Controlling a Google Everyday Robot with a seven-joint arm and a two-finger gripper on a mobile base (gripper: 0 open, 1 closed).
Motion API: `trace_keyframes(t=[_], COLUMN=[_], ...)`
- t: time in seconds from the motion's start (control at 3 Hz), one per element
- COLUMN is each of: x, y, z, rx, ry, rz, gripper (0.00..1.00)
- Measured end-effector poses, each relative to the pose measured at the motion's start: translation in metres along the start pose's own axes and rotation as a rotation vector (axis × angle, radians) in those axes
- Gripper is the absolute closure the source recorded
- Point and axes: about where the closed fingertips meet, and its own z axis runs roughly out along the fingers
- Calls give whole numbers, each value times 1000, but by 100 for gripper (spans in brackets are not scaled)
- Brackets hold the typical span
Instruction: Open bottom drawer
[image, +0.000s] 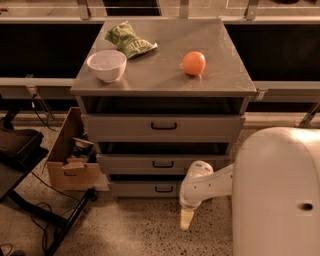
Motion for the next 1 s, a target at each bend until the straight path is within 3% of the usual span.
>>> trace_keyframes(t=[0.67, 1.0], x=[-10, -12], y=[-23, -56], z=[100, 145], rx=[-16, 11], ry=[-27, -17], rz=[-7, -15], gripper=[0, 0])
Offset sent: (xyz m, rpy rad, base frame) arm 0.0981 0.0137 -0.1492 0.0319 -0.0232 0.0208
